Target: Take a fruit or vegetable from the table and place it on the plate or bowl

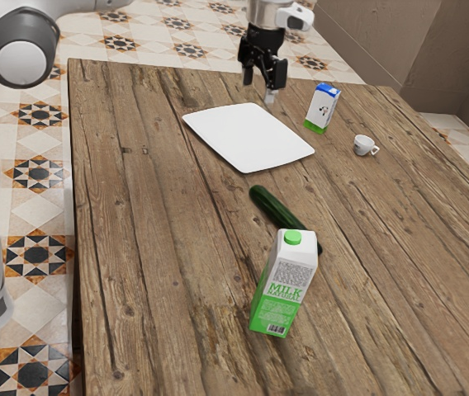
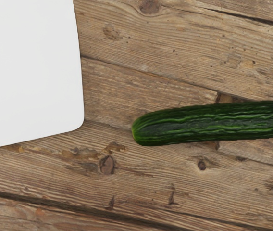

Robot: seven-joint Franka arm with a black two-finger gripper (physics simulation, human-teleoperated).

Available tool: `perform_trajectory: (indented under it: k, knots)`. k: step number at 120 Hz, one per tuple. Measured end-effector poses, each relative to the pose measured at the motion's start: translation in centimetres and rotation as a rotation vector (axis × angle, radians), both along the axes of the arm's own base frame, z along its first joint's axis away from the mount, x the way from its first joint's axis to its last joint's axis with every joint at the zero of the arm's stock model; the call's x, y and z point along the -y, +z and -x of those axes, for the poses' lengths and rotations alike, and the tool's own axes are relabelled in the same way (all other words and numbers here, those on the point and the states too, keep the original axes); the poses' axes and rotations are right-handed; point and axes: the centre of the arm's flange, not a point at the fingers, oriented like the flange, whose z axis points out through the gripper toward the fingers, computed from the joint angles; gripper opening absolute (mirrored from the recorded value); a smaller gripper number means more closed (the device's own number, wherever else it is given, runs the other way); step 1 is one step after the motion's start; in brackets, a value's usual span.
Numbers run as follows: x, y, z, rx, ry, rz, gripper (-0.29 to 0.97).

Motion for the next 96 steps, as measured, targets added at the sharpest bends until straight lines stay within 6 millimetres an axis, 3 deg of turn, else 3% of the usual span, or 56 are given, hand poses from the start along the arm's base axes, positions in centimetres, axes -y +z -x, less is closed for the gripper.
perform_trajectory:
  k: [15,32,44,56,64,96]
  knots:
    - [0.7,0.3,-0.4,0.018,-0.024,-0.006,0.68]
    - [4.3,1.0,-1.2,0.039,-0.099,-0.013,0.68]
    - [8.6,-0.4,-2.7,0.019,-0.178,-0.016,0.68]
    - [16.1,-1.1,-3.1,0.012,-0.311,-0.015,0.68]
    - [20.4,-3.0,-3.7,-0.019,-0.38,-0.02,0.68]
    - [25.4,-6.2,-5.1,-0.035,-0.466,-0.086,0.68]
